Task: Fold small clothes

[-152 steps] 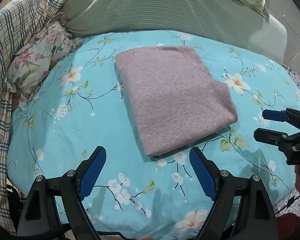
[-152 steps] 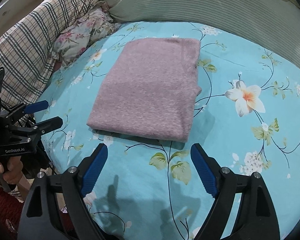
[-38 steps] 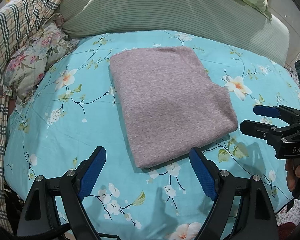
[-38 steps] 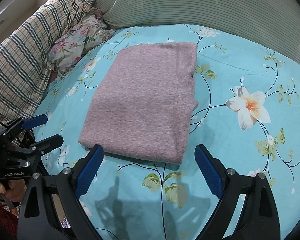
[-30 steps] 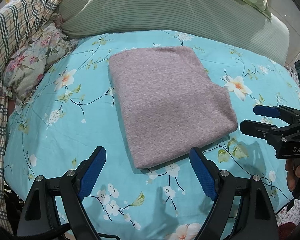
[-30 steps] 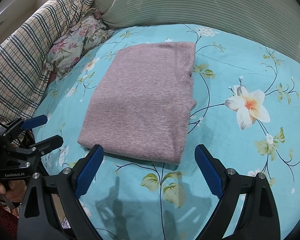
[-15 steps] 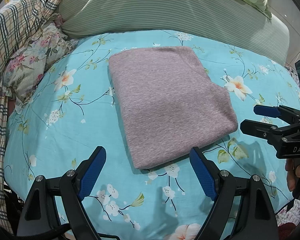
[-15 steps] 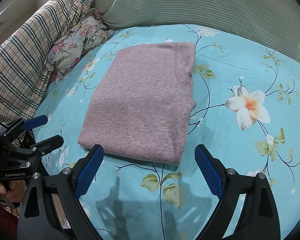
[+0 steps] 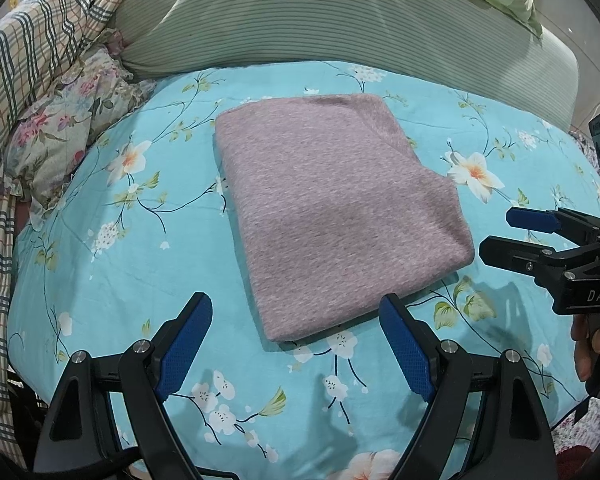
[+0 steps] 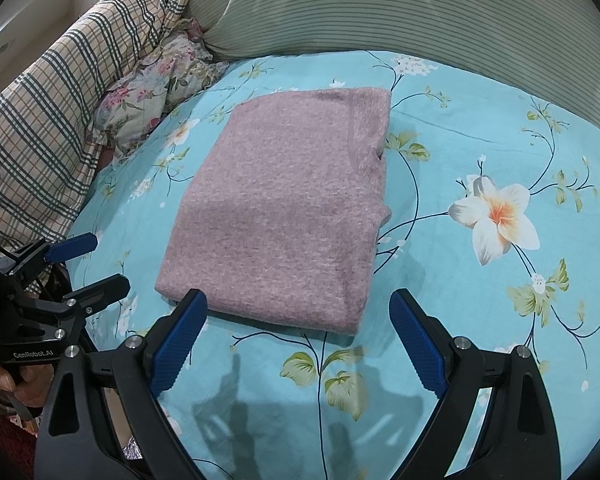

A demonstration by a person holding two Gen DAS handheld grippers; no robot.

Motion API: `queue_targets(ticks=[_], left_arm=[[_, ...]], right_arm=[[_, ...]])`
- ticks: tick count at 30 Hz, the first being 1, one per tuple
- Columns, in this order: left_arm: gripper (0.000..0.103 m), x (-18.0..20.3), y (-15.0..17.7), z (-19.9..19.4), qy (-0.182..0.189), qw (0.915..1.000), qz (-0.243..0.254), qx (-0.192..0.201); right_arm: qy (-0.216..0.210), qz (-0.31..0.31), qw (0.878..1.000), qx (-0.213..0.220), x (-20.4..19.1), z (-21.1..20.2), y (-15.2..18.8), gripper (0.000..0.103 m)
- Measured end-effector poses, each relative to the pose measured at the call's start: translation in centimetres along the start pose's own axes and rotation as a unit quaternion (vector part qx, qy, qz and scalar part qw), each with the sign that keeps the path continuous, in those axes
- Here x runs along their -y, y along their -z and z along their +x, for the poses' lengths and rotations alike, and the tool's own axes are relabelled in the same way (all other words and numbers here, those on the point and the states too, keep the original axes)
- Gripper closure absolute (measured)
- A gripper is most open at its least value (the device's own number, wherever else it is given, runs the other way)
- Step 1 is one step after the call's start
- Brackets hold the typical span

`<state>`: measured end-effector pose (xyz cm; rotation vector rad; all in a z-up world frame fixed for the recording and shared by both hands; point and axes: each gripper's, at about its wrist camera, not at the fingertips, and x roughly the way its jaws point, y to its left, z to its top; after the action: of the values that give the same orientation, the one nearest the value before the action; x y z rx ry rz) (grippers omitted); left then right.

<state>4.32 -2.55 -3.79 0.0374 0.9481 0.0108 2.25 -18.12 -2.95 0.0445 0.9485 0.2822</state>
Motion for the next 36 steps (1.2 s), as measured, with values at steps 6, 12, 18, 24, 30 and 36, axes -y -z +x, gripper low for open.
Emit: queue_targets(ticks=[6, 12, 18, 24, 30, 36], left_arm=[[0.017, 0.0, -0.1, -0.1, 0.001, 1.0000, -0.001, 0.000], [0.017, 0.2, -0.2, 0.0, 0.001, 1.0000, 0.000, -0.001], [0.017, 0.4, -0.3, -0.1, -0.005, 1.0000, 0.002, 0.004], [0.017, -0.2, -1.0, 0.0, -0.003, 0.9996, -0.017, 0.021], [0.017, -1.2, -1.7, 0.8, -0.012, 0.9992, -0.032, 0.019], [0.017, -1.7, -1.6, 0.8, -0.010, 0.9990, -0.042, 0.015]], right_arm=[[0.000, 0.001, 1.000, -0.001, -0.1, 0.0, 0.0, 0.011], [0.001, 0.002, 1.000, -0.001, -0.2, -0.1, 0.1, 0.011], [0.001, 0.002, 1.000, 0.003, -0.3, -0.1, -0.2, 0.011], [0.006, 0.006, 1.000, 0.011, 0.2, 0.5, -1.0, 0.011], [0.004, 0.013, 1.000, 0.015, 0.1, 0.9, -1.6, 0.011], [0.003, 0.014, 1.000, 0.015, 0.0, 0.8, -1.3, 0.011]])
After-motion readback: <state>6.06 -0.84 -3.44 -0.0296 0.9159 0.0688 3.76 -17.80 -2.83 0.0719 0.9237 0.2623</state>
